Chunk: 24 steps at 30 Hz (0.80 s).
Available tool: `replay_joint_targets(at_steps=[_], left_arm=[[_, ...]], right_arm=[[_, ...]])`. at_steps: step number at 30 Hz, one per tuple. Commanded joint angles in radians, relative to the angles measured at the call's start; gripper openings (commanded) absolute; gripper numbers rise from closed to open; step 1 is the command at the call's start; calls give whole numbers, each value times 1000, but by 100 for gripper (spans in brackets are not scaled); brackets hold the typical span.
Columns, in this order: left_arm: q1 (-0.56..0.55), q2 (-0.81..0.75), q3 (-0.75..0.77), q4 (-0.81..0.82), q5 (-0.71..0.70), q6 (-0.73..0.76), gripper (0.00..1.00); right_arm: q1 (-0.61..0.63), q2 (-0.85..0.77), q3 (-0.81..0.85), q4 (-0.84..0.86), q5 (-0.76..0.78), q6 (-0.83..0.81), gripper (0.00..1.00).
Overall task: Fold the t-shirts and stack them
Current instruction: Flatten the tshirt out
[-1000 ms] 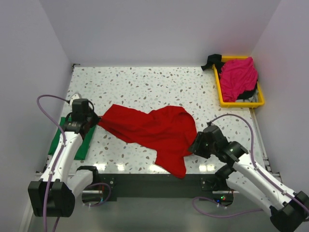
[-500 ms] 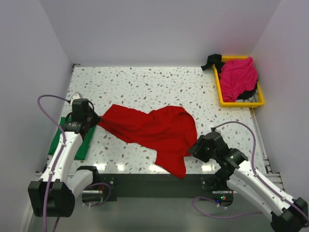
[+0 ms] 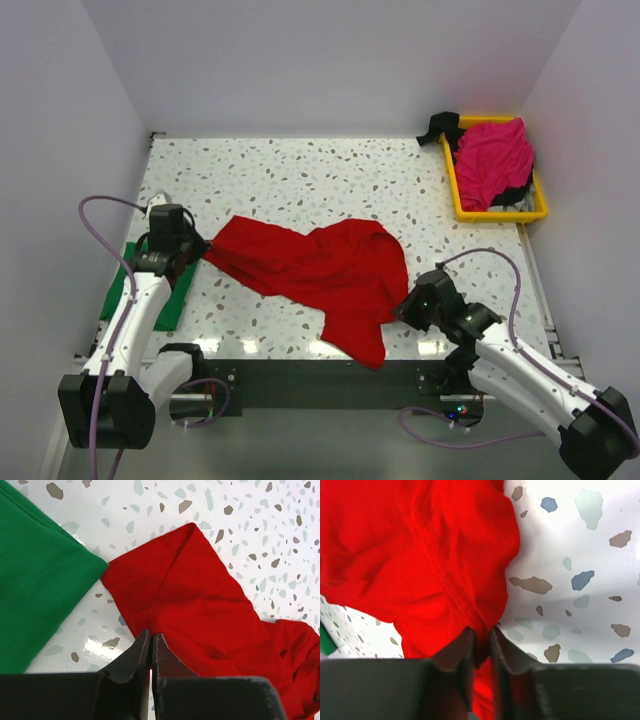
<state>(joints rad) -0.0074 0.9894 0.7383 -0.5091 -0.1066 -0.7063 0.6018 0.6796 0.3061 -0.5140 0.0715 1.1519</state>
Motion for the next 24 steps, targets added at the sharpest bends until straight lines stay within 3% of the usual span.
replay_joint_targets(at_steps=[1,2,5,13,21,24], left_arm=[[7,-5,-4,47,8,39,0],[7,-5,-4,46,8,41,0],[7,-17,-5,52,13,41,0],[7,-66,143,26,15,28,0],[7,-41,419,23,54,-4,0],[7,-41,493,37,91,-7,0]], right_arm=[[1,21,44,74,47,-10,16],[0,23,59,62,51,-23,8],[0,12,168,-21,111,-87,0],[-16,8,554,-159,287,-250,0],[-106,210,959,-165,257,-474,0],[-213,257,1065,-176,116,-506,0]])
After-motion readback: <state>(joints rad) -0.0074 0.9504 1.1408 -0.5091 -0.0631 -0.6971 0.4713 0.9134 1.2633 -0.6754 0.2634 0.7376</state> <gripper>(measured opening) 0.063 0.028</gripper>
